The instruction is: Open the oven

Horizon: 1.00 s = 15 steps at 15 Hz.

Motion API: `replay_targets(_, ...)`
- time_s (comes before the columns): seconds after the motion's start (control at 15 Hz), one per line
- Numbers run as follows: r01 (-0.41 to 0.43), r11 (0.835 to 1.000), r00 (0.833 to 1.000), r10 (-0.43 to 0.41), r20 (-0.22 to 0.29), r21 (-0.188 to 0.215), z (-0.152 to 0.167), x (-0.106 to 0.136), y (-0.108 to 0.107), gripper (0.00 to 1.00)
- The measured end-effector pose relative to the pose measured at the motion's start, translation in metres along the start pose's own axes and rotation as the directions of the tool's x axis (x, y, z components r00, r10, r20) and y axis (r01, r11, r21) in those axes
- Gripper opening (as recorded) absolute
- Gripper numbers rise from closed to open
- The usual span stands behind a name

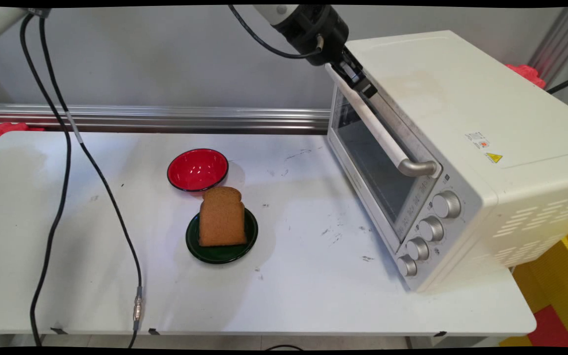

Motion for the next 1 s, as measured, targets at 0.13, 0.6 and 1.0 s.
replay_targets(0.13,0.001,1.000,1.000,-0.001,0.001,-0.001,0.003,-0.002,-0.001,0.00)
replay_targets(0.6,0.014,1.000,1.000,-0.014,-0.017,-0.007,0.015,-0.005,-0.002,0.00)
replay_targets(1.0,0.024,1.000,1.000,-0.024,-0.018,-0.011,0.024,-0.012,-0.002,0.00)
